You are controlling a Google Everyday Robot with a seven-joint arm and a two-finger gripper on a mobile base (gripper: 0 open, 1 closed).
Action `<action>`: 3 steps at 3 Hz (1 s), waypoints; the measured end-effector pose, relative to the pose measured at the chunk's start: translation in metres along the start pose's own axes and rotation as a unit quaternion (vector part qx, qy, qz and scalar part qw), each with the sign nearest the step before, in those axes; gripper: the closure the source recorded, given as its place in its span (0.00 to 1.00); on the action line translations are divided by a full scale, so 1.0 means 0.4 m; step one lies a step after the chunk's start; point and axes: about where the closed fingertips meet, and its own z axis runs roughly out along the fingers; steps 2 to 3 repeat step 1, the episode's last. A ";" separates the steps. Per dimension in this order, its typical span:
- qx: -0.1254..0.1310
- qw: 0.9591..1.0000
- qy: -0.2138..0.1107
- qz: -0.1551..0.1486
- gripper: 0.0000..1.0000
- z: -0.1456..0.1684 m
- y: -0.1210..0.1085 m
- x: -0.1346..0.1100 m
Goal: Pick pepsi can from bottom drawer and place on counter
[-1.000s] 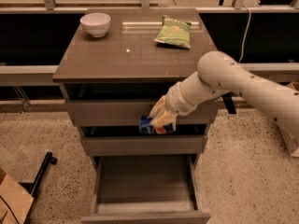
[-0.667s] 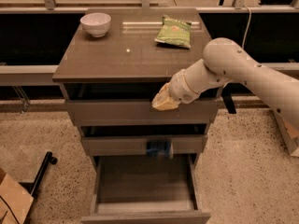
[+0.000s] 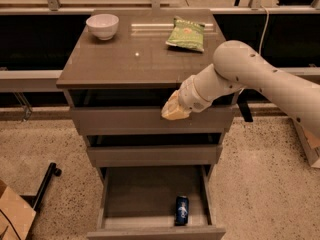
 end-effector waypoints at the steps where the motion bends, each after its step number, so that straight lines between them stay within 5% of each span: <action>1: -0.002 1.000 0.001 -0.001 0.59 0.004 0.003 -0.002; 3: -0.002 1.000 0.001 -0.001 0.59 0.004 0.003 -0.002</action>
Offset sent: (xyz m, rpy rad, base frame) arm 0.0000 0.0000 0.0000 0.0000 0.0000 0.0000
